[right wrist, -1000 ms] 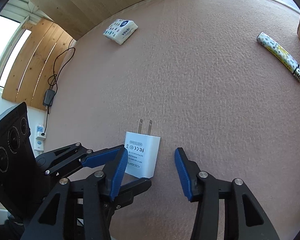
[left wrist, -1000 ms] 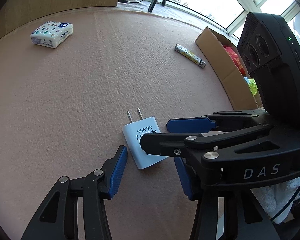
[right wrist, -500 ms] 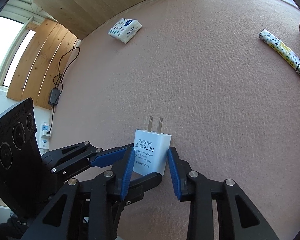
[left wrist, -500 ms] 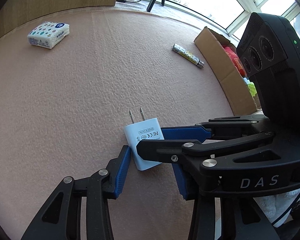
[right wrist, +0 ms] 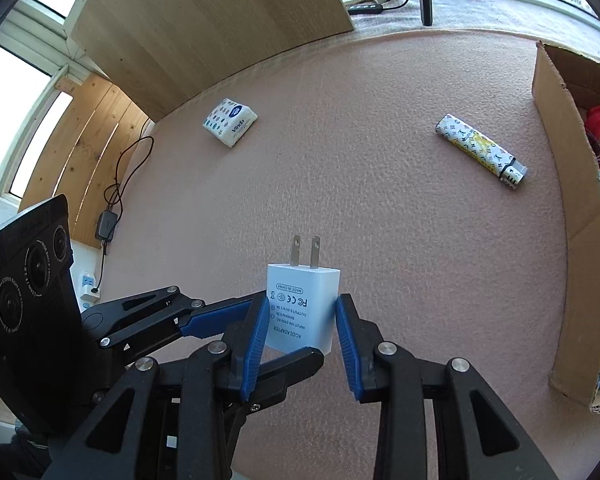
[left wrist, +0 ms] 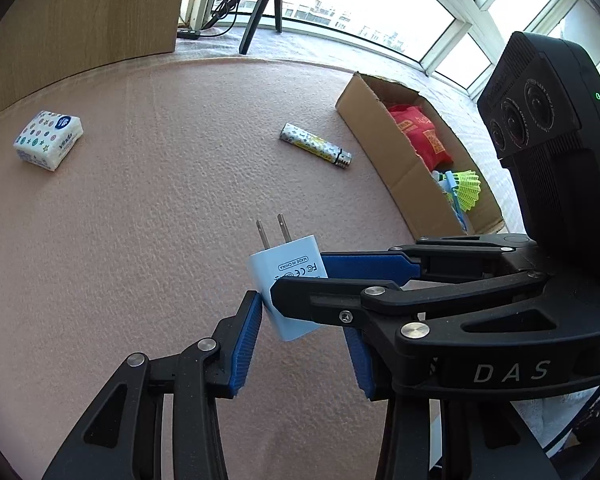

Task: Organize objects
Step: 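Close the right tool on the white charger and lift it, then carry the charger with the right tool into the box and open it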

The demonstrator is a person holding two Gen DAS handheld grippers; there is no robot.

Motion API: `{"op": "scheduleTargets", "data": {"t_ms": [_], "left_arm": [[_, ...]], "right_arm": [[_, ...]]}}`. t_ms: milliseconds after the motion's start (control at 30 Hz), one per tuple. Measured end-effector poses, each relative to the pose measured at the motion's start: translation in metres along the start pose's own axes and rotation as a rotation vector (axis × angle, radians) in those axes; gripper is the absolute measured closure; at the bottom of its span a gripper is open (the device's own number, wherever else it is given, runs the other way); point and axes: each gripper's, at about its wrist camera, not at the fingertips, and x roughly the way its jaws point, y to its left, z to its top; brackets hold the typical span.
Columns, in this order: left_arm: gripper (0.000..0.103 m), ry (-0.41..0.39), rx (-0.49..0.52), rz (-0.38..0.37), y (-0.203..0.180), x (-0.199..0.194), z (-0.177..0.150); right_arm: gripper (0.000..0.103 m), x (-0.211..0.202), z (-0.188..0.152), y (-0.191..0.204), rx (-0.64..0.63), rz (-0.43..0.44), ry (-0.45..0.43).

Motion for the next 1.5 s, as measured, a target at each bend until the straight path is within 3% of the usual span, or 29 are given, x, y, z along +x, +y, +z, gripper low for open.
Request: {"op": "scheduleTargets", "data": {"t_ms": [467,933,1500], "left_arm": [[0.059,-0.016,0.178,-0.089,-0.107,0.031,0.057],[0.059,0.050,0.307,-0.192,-0.204,0.086,0.079],[0.057,0.102,0.321,-0.194,-0.228,0.117,0.080]], "right_arm": [[0.071,-0.089,-0.010,-0.070,0.113,-0.083,-0.164],[0.071,-0.142,-0.038,-0.153,0.254,-0.172,-0.237],[0.069,-0.146,-0.049,-0.186,0.313,-0.160,-0.234]]}}
